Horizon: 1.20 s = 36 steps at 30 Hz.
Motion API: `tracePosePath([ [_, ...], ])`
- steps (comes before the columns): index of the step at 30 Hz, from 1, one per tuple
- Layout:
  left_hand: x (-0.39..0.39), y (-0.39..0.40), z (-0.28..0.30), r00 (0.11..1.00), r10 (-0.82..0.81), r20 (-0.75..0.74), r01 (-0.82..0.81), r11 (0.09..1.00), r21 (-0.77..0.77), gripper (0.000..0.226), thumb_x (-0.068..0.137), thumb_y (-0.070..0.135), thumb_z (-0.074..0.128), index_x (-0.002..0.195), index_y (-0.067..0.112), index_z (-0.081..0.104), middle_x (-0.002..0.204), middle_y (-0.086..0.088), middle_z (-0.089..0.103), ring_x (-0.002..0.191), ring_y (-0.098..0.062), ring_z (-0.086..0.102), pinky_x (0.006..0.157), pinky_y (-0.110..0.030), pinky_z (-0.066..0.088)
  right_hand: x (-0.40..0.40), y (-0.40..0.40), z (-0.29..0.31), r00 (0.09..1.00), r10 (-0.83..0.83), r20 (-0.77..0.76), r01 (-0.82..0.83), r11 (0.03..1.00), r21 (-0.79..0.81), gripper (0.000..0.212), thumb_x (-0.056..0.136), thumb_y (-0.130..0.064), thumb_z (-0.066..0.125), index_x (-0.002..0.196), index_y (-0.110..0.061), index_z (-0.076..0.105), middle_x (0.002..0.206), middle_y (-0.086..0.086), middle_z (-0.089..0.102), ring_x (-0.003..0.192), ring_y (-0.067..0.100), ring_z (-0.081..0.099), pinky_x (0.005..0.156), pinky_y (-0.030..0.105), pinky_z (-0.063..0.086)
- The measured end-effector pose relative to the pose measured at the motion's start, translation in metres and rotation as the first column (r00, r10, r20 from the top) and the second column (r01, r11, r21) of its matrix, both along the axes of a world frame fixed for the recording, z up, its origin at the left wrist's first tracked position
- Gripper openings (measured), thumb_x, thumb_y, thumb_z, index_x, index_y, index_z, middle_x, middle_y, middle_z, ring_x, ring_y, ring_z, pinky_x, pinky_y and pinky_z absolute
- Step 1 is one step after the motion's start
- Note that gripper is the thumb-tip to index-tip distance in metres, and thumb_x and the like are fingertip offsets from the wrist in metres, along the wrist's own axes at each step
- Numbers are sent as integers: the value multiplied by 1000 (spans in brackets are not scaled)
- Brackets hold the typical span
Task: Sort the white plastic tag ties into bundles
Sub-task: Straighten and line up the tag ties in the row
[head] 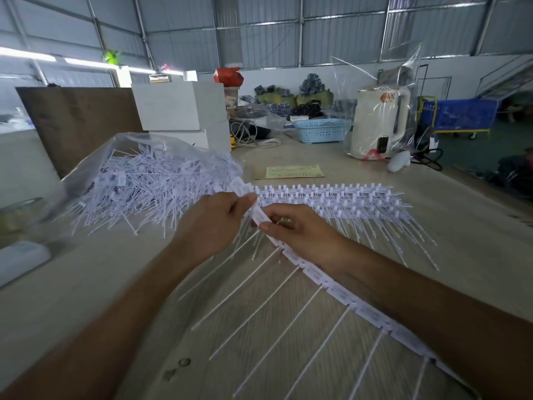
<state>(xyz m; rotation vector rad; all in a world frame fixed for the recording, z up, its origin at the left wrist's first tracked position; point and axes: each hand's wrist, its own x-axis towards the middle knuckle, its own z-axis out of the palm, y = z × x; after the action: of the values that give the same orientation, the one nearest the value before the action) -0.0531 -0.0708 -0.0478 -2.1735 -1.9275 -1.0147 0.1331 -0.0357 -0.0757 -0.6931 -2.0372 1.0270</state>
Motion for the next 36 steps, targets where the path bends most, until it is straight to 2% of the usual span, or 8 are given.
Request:
tracePosePath([
  [5,-4,-3,-4,994,86,-63,-79,991,109,54,96,60,26,58,24,33,54,1,41,53,-24,44,58,-34,35,20,8,23,995,96,37,-80,949,-305,46,88,-3,73,131,-14,62,116,9,66,95,23,72,79,37,61],
  [9,1,-1,-3,995,-15,98,1,990,138,58,100,54,32,54,18,33,48,2,35,45,-16,39,53,-32,32,35,9,46,952,47,301,-13,993,-115,23,88,-6,73,111,-10,74,99,1,75,89,19,73,89,36,57],
  [13,7,0,-3,964,-60,258,23,989,143,61,105,46,39,51,18,30,42,7,28,36,-8,29,52,-29,28,36,4,50,931,9,365,9,999,-47,12,94,-8,66,106,-8,68,93,6,76,82,22,71,76,39,53],
  [16,2,0,-2,887,-60,457,42,998,51,61,104,45,43,50,18,35,42,5,30,36,-9,26,52,-26,25,35,-2,48,946,64,319,-20,990,-138,9,102,-13,55,110,-13,60,77,7,68,63,19,58,59,30,50],
  [19,-2,0,-1,744,-36,667,134,986,-96,62,103,43,47,46,21,35,42,4,29,34,-12,22,44,-19,20,36,1,53,909,42,415,-49,999,7,11,103,-16,53,111,-20,60,68,1,57,55,19,43,48,27,41],
  [28,-21,1,5,602,128,788,386,817,-428,54,101,36,46,51,26,30,48,4,17,38,-12,11,42,-18,8,34,7,50,769,-279,576,-76,854,514,31,103,-17,51,131,-27,58,109,7,70,93,26,64,84,40,50],
  [32,-28,0,10,523,151,839,436,798,-415,53,100,34,47,51,25,29,47,5,17,38,-12,11,42,-20,7,32,6,51,821,-227,524,-109,838,535,32,102,-14,52,132,-21,60,93,-17,66,69,-7,54,67,22,39],
  [36,-27,0,12,429,159,889,498,780,-380,53,99,32,48,49,25,29,46,5,18,37,-12,11,46,-25,5,35,11,50,863,-164,479,-128,845,520,31,103,-11,53,133,-14,61,103,-38,54,81,-25,52,75,12,40],
])
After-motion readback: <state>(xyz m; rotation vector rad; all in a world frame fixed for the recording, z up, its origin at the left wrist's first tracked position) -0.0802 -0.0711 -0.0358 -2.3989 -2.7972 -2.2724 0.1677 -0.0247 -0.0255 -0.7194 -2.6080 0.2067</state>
